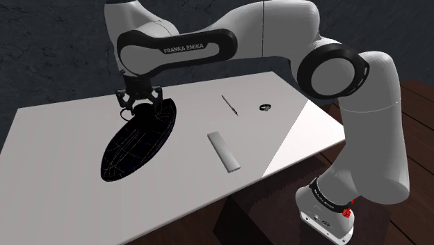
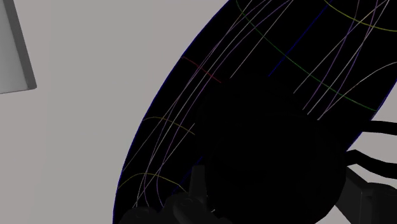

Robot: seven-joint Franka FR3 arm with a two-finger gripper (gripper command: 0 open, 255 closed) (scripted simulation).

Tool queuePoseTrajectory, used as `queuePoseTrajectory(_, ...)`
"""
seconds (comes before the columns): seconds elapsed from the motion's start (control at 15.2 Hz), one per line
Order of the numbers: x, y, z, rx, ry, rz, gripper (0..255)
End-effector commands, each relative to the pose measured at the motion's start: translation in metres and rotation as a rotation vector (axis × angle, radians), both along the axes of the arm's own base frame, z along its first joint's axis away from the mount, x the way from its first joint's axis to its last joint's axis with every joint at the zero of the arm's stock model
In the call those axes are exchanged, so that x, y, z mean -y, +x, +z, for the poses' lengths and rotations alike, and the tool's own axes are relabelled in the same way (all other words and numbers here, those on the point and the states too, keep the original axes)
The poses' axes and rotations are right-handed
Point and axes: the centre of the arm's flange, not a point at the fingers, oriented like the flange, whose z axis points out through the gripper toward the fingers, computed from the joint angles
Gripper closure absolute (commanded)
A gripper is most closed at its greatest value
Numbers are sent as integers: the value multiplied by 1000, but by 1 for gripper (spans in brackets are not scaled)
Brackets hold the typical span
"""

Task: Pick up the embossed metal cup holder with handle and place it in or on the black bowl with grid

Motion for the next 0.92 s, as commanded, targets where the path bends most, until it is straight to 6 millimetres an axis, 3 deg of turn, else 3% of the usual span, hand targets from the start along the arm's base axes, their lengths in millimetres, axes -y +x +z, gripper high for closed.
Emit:
queuePoseTrajectory(0.0,0,0,-10,1,0,0,255)
queuePoseTrajectory(0.53,0,0,-11,1,0,0,255)
queuePoseTrajectory(0.59,0,0,-11,1,0,0,0)
queuePoseTrajectory(0.86,0,0,-11,1,0,0,0)
